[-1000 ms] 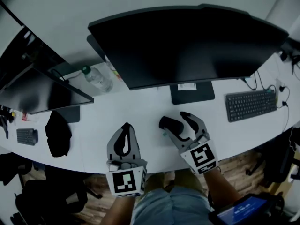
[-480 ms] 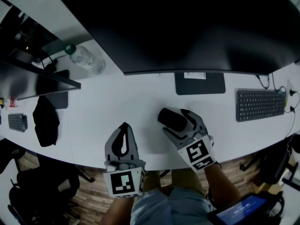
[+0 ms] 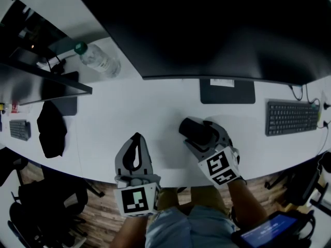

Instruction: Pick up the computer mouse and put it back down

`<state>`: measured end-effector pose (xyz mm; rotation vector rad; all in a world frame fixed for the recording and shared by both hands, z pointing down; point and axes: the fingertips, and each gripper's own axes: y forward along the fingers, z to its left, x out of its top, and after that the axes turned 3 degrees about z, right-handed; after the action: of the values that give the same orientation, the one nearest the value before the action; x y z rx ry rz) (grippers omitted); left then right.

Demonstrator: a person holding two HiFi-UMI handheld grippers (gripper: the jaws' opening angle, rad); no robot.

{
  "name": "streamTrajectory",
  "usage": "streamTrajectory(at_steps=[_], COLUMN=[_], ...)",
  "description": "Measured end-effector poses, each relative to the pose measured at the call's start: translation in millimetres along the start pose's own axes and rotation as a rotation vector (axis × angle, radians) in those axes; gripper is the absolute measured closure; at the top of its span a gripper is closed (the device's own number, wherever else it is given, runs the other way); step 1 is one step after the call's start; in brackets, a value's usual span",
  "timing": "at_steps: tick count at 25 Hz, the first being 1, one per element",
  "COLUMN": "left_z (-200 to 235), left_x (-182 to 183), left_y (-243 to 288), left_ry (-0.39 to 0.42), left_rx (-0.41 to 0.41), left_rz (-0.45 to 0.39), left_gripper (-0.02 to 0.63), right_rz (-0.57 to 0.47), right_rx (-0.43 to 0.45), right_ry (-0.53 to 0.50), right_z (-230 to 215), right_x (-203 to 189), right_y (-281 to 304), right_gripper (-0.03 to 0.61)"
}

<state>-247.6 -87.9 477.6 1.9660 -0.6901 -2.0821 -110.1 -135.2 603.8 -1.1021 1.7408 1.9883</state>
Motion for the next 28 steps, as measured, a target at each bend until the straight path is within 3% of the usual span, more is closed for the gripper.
streamTrajectory(at_steps=[6, 14, 28], left_z=[-0.8, -5.6, -58.0], left_x=[5.7, 30.1, 129.1], left_y=[-3.0, -10.2, -27.5], left_ry=[0.011, 0.039, 0.122], left_rx=[-0.004, -0.028, -0.194], left_rz=[-0.008, -0.063, -0.3], left_gripper=[0.606, 0.606, 0.606], right_rz=[0.001, -0.105, -0.316], right_rx=[0.016, -0.045, -0.308], right_ry=[-0.009, 0.04, 0.049], right_z=[4.4, -1.0, -41.8], right_x=[1.4, 32.9, 121.7], right_y=[-0.9, -31.2, -169.7], right_gripper=[0.267, 0.268, 0.268])
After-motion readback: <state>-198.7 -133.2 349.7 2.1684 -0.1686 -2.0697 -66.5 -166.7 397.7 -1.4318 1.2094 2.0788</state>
